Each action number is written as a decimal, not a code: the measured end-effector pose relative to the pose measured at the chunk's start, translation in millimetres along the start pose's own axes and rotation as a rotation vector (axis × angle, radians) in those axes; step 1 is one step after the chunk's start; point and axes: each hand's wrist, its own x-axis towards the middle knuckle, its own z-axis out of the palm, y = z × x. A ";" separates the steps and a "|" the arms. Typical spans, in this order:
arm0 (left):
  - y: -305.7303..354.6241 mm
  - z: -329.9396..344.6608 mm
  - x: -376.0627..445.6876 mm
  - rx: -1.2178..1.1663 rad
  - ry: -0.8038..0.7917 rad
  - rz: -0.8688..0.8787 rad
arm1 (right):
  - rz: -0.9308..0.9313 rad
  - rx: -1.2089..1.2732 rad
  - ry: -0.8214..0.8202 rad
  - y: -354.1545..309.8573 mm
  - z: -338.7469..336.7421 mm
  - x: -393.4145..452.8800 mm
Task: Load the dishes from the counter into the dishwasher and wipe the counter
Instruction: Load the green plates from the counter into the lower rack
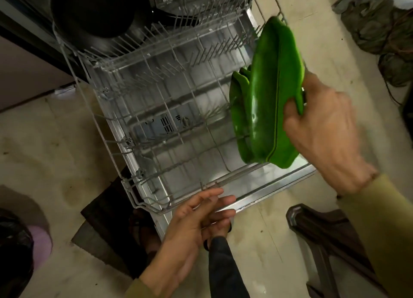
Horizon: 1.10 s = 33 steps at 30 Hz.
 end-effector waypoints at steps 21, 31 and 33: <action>3.7 -40.1 -9.1 0.053 0.052 0.038 | -0.064 -0.191 -0.109 2.4 71.9 13.7; 2.4 -46.1 -9.0 0.034 0.051 0.040 | -0.046 -0.278 -0.186 18.2 103.7 -4.0; 2.9 -46.7 -8.2 0.034 0.054 0.041 | -0.093 -0.301 -0.164 23.4 107.5 -14.7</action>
